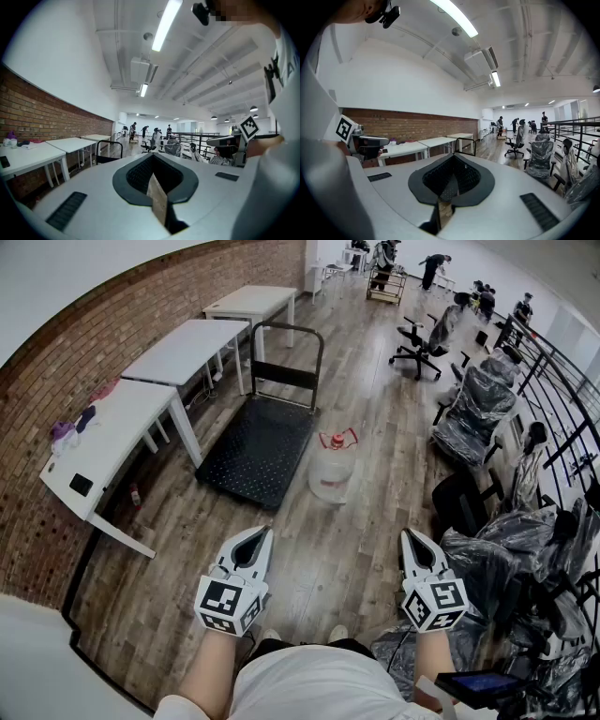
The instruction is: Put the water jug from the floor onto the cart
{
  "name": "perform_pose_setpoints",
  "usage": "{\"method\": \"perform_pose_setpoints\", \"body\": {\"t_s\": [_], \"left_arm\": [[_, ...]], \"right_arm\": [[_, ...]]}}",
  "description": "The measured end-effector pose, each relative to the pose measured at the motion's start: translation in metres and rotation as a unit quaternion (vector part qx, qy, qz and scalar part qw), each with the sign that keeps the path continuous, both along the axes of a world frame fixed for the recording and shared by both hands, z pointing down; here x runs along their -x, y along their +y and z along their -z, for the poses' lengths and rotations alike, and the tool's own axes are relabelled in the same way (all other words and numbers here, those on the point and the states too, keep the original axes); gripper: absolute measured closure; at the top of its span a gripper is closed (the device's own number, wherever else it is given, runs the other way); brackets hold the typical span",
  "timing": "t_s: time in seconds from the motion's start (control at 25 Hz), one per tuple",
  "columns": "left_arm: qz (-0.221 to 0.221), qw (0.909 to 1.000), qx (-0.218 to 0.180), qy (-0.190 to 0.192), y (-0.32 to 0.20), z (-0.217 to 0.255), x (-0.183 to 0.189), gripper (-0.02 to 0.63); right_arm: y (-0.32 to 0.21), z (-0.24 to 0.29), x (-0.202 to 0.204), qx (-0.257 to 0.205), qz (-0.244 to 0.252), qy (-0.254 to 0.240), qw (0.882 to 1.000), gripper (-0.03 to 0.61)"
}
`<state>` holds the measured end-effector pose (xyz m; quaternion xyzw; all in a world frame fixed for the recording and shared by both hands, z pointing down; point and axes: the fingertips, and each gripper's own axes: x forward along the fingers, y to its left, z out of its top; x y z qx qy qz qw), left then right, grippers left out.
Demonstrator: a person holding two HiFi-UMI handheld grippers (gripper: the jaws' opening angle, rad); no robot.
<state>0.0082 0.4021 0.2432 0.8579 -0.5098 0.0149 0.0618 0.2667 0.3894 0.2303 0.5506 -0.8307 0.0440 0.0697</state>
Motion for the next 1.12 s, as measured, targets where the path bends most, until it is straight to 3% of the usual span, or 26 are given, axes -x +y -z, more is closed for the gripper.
{"method": "perform_pose_setpoints", "body": {"t_s": [0.36, 0.6, 0.88, 1.12], "left_arm": [[-0.011, 0.9999, -0.001, -0.003, 0.008, -0.007, 0.059, 0.614], [-0.018, 0.9997, 0.018, 0.005, 0.01, -0.024, 0.086, 0.614], [-0.033, 0.999, 0.03, 0.008, -0.009, -0.037, 0.085, 0.614], [-0.021, 0.9991, 0.035, 0.008, -0.046, -0.039, 0.083, 0.614]], "right_arm": [[0.011, 0.001, 0.057, -0.01, -0.014, -0.001, 1.0, 0.577], [0.021, -0.017, 0.084, 0.012, -0.017, 0.006, 1.0, 0.577], [0.005, -0.03, 0.084, 0.027, -0.033, 0.008, 0.999, 0.577], [-0.042, -0.028, 0.069, 0.009, -0.059, -0.012, 0.998, 0.577]]}}
